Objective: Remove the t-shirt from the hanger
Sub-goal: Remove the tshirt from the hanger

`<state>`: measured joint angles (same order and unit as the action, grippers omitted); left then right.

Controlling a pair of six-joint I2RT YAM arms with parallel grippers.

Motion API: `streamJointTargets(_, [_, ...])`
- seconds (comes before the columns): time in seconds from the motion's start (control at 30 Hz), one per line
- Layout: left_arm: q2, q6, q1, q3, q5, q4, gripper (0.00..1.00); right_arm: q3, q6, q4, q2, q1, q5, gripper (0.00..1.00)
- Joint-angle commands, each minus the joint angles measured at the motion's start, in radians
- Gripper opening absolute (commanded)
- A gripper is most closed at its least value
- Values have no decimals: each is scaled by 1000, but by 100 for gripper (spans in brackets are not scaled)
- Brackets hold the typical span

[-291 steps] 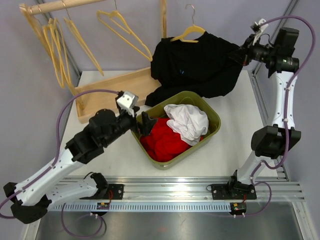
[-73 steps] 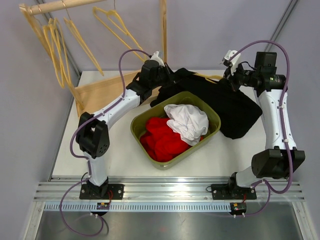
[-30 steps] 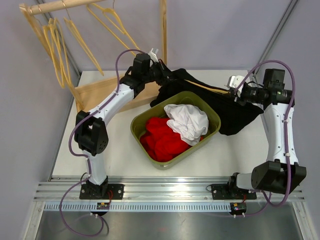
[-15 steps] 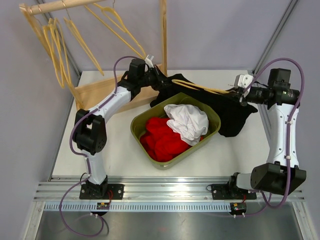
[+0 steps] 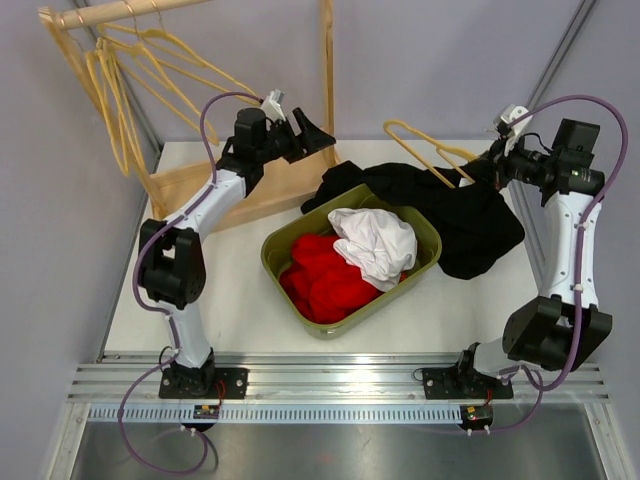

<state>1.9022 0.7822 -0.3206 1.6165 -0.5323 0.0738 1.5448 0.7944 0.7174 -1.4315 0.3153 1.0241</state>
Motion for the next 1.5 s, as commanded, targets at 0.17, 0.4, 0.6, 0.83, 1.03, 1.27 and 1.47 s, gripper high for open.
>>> streamJointTargets(0.17, [-112,-193,-87,26,-81,8,89,123,46,96,-63,-1,-33,0])
streamJointTargets(0.4, [-98,-227,-147,5,-167,0,90,185,297,313,-75,-34,20,0])
streamJointTargets(0.6, [-190,-578,-261,16,-28,-150,94,288,552,631,-138,-163,-73,0])
streamJointTargets(0.83, [-266,-1067,-307,3,31,-225,94,314,609,682,-133,-235,-140,0])
streamJointTargets(1.03, [-209,-1277,-325,91,-130,-333,89,457,758,862,-199,-242,-116,0])
streamJointTargets(1.27, [-62,-1296,-340,278,-167,-399,77,483,819,919,-207,-262,-108,0])
streamJointTargets(1.47, [9,-1313,-350,350,-158,-417,46,486,812,915,-202,-265,-91,0])
